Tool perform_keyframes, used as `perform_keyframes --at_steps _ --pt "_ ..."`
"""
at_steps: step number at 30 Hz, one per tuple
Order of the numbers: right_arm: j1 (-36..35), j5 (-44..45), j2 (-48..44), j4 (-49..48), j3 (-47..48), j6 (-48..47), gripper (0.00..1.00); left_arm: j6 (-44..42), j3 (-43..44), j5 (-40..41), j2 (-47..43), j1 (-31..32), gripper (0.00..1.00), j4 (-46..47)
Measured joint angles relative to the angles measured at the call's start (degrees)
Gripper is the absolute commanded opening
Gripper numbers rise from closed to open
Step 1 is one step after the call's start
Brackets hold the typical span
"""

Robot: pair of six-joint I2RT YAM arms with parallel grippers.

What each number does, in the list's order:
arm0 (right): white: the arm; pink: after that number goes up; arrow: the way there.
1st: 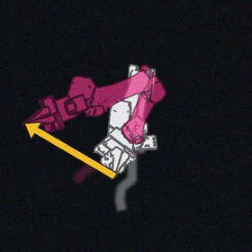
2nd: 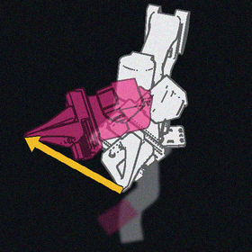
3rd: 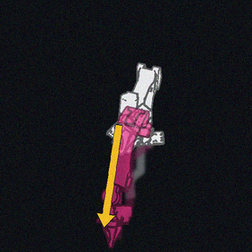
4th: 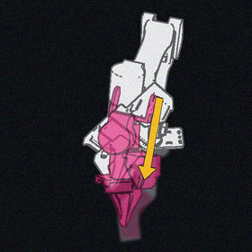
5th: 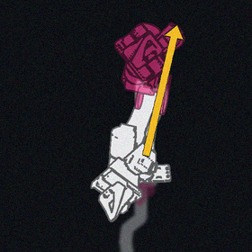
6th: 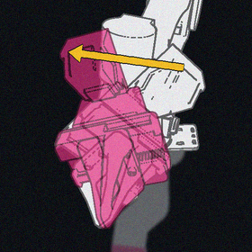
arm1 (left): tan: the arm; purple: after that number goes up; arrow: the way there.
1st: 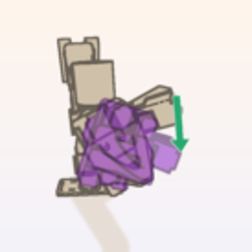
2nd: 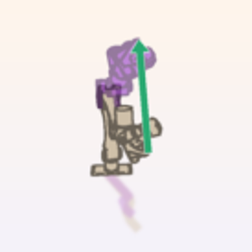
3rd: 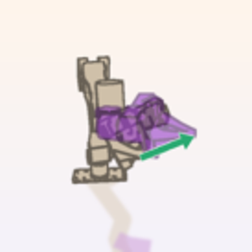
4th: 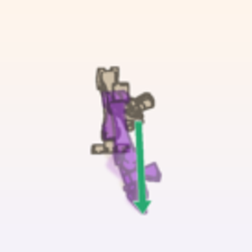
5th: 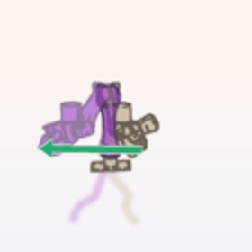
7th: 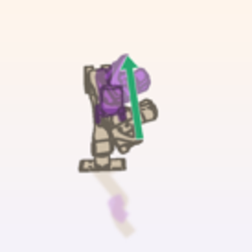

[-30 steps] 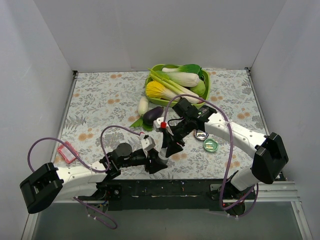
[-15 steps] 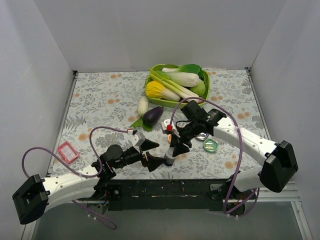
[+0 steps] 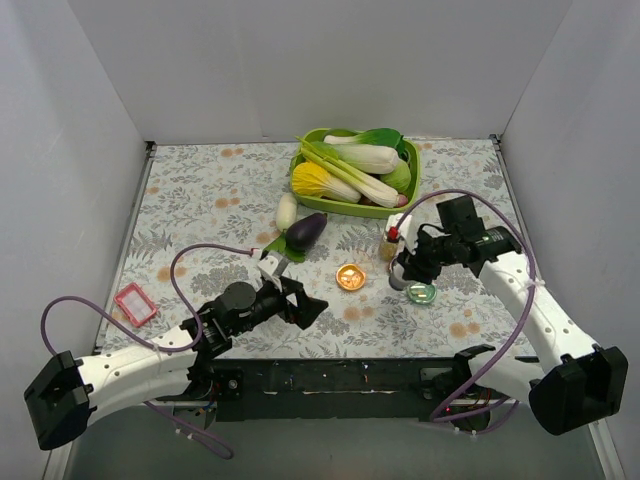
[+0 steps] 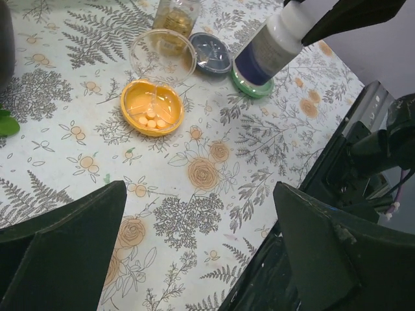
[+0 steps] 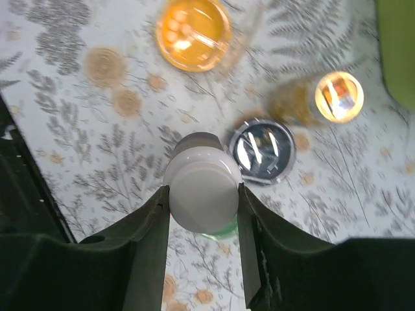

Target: Sort the pills into containers

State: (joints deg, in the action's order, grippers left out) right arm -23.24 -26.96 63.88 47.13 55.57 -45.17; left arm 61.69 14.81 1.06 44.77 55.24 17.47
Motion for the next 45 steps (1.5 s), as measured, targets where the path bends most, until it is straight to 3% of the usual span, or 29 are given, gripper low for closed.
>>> perform_keyframes --at_steps 4,9,16,19,20,23,30,34,37,38,41,45 --pt "9.8 3.8 -0.6 -0.2 0.0 -1.4 0.06 2.8 2.6 2.6 1.7 0.0 0.98 -3.5" --pt "25.4 5.2 7.0 -1.2 2.8 -3.5 0.08 5.8 4.3 5.3 2.4 -0.3 0.98 -6.4" --pt "29.0 4.8 18.3 -3.3 7.1 -4.2 0.15 10.2 4.4 6.0 2.9 -1.0 0.98 -8.1" --pt "29.0 4.3 20.2 -3.9 7.7 -4.2 0.30 11.8 4.4 5.6 3.9 -1.3 0.98 -8.3" --pt "29.0 4.3 20.5 -4.1 7.8 -4.2 0.41 12.3 4.4 5.4 4.4 -1.4 0.98 -8.3" --pt "29.0 4.1 20.9 -4.0 7.8 -4.3 0.58 14.0 4.4 4.3 6.0 -2.0 0.98 -8.3" --pt "29.0 2.7 20.9 -3.0 9.6 -4.8 0.72 16.6 4.4 1.8 9.0 -3.7 0.98 -7.6" --pt "29.0 1.2 20.5 -2.3 11.6 -4.9 0.68 17.0 4.4 0.4 9.6 -4.6 0.98 -6.5" --pt "28.7 -2.6 19.9 -0.3 12.9 -5.8 0.51 17.4 4.4 -0.8 9.9 -5.4 0.98 -6.0" --pt "28.4 -4.7 19.6 0.4 13.3 -6.1 0.34 17.7 4.4 -1.3 10.2 -5.8 0.98 -5.8" --pt "25.1 -9.9 18.5 1.8 13.4 -6.7 0.16 18.7 4.3 -2.9 11.1 -6.9 0.93 -4.8" --pt "15.0 -14.1 17.0 -0.8 11.8 -3.3 0.09 20.7 3.8 -5.1 14.1 -8.6 0.86 -2.4"
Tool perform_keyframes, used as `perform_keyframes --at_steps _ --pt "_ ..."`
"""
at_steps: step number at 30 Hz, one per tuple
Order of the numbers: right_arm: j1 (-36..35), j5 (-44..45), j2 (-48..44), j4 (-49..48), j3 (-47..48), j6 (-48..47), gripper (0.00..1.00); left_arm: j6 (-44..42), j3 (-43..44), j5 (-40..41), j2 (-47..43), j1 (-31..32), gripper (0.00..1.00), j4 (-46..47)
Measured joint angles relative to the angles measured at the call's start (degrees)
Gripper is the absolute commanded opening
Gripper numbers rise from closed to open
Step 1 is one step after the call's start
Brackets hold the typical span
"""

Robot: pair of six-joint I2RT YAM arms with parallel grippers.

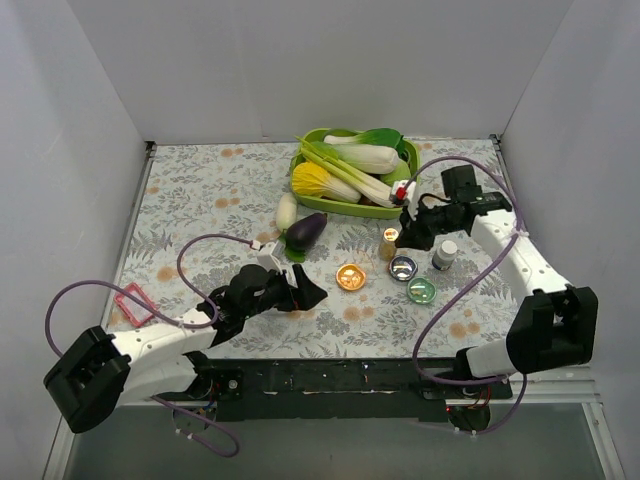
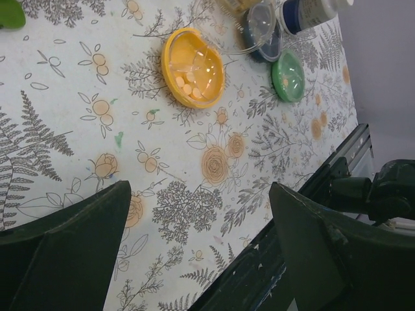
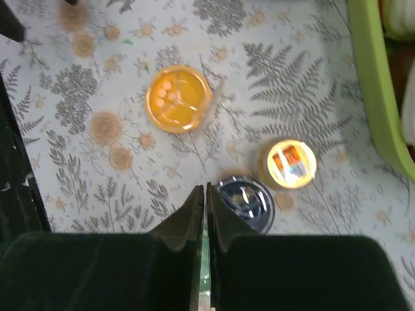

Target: Sort the pills into containers

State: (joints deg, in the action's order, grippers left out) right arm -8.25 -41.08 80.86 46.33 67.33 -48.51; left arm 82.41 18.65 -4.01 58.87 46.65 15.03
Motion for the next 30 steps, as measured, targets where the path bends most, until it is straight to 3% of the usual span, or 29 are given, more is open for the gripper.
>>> perform_keyframes --at_steps 6,22,30 --pt "-10.2 3.2 -0.3 -8.1 -2.7 7.1 0.01 1.6 -0.2 -3.0 7.4 -1.4 0.66 2.9" --pt "-16.9 16.8 7.8 -18.5 -2.7 15.2 0.01 -1.0 13.2 -6.1 28.2 -3.2 0.38 2.3" --pt "-18.2 18.9 9.0 -19.7 -3.4 15.9 0.01 -1.9 17.2 -7.6 34.2 -3.3 0.30 1.3"
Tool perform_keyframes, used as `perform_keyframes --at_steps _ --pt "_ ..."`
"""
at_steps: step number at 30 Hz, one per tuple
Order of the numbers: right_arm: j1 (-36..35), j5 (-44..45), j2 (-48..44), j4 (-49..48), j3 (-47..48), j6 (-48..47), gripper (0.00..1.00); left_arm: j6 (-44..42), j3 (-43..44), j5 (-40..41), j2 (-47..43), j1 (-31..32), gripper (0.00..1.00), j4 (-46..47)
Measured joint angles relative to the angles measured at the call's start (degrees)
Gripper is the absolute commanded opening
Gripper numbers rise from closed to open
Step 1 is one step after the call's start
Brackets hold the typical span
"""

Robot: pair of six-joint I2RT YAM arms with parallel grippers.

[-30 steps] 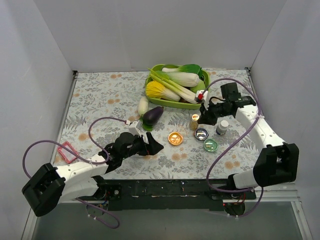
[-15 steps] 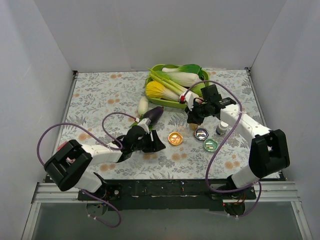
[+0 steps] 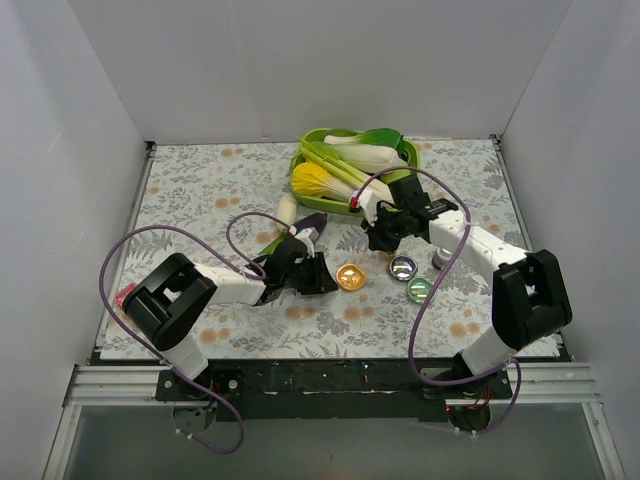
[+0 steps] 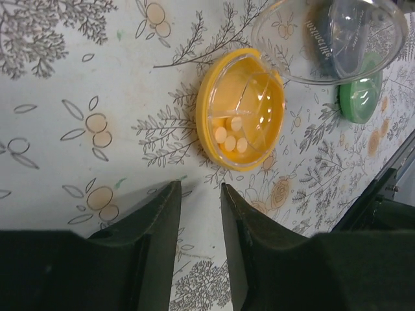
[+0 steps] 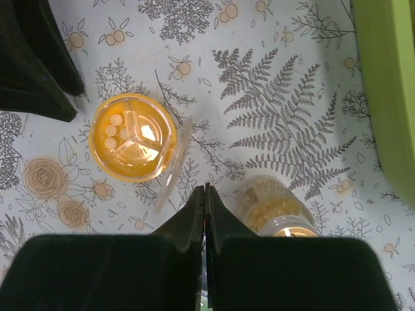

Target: Sort the pills into containers

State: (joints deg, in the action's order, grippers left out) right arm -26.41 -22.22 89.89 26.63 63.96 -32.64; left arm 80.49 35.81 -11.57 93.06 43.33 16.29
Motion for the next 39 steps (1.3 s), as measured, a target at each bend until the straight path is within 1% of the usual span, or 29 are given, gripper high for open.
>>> perform_keyframes --at_steps 8,25,39 --pt "-2.2 0.5 0.6 0.1 -0.4 0.3 0.01 -0.7 4.4 -1.3 4.1 0.0 0.28 -0.6" --pt "-5.1 1.3 0.7 0.5 -1.2 0.2 0.01 -1.2 5.2 -1.4 4.2 0.0 0.27 -2.1" --pt "-8.0 0.6 5.1 2.0 -1.2 0.1 0.01 -1.1 5.3 -1.6 4.2 0.0 0.27 -2.2"
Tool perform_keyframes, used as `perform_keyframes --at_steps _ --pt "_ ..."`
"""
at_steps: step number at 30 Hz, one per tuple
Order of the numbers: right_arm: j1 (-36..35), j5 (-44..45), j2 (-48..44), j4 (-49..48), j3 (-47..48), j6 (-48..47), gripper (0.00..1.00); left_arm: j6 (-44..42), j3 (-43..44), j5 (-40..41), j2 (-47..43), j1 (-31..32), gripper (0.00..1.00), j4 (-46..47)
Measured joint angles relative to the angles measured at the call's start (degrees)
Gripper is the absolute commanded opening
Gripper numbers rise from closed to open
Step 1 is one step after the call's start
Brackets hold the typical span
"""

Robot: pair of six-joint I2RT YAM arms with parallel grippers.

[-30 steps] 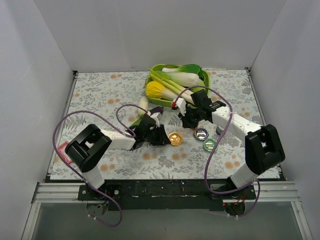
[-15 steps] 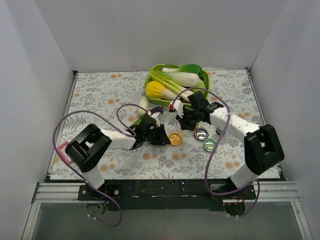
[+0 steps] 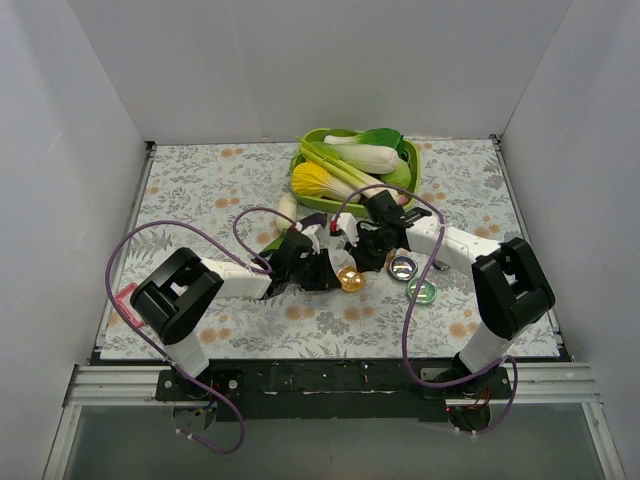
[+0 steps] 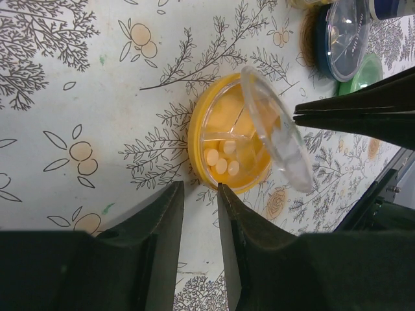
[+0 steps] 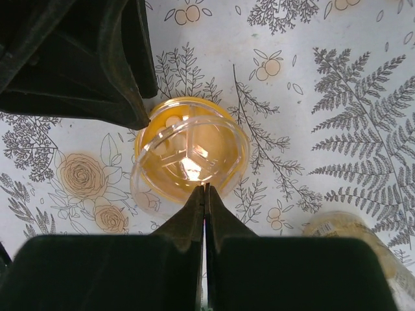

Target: Sort the pills into containers

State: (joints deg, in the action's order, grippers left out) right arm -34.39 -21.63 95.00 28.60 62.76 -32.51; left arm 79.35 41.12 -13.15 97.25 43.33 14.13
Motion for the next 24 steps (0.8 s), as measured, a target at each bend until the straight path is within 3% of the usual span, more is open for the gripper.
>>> perform_keyframes --at_steps 17,21,22,24 --pt "-0.2 -2.8 2.9 2.1 1.0 0.2 0.01 0.3 -2.5 1.1 -7.5 0.0 0.35 -4.6" --pt "-0.2 -4.7 2.8 3.6 3.1 -0.8 0.01 -0.2 -5.3 2.9 -12.9 0.0 0.50 -7.0" --pt "-0.2 -5.1 2.8 3.8 3.7 -0.9 0.01 -0.3 -6.0 3.5 -14.6 0.0 0.59 -7.7" --pt "-0.2 -5.7 2.8 4.4 5.0 -1.1 0.01 -0.8 -7.2 5.5 -18.6 0.0 0.67 -9.2"
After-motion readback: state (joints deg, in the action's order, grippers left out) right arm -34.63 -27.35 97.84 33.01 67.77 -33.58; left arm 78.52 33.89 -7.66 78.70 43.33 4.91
